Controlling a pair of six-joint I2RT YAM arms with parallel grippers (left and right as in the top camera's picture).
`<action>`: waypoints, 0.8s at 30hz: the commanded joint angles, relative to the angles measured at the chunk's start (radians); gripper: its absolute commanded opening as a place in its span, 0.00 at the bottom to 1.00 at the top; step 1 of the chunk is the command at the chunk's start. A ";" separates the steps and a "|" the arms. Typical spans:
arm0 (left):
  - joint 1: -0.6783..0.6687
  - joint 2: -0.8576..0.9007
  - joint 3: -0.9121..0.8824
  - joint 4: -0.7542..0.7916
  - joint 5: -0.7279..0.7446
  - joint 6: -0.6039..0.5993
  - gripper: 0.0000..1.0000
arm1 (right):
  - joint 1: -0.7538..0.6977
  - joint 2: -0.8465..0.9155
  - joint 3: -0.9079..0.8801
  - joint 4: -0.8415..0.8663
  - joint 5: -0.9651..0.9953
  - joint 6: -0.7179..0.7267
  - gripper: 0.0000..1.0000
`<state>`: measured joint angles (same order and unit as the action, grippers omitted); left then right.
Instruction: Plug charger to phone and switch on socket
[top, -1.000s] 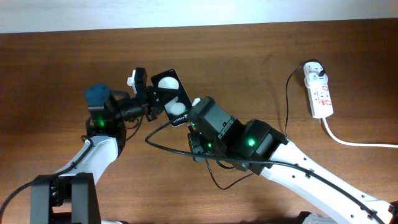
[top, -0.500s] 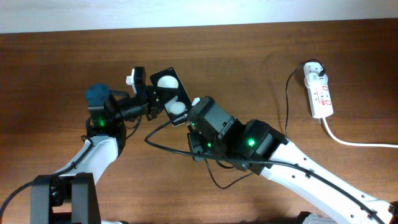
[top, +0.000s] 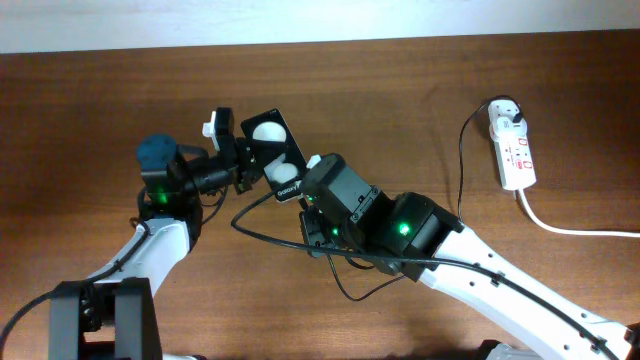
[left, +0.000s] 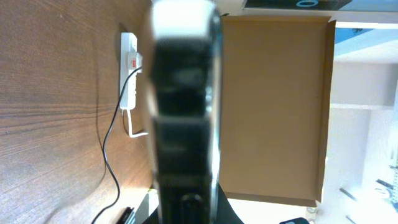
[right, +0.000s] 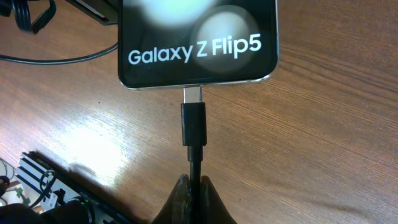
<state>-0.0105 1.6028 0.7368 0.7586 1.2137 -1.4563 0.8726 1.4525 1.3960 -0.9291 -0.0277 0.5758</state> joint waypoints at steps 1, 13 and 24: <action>0.002 0.000 0.014 0.003 0.053 -0.018 0.00 | 0.006 0.010 0.001 0.006 -0.002 -0.004 0.04; 0.000 0.000 0.014 0.005 0.108 -0.021 0.00 | 0.006 0.009 0.001 0.029 0.018 -0.004 0.04; 0.000 0.000 0.014 0.012 0.215 0.060 0.00 | 0.005 0.010 0.001 0.082 0.048 -0.004 0.04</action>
<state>0.0025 1.6028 0.7368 0.7612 1.2690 -1.4586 0.8825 1.4525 1.3945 -0.8906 -0.0391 0.5751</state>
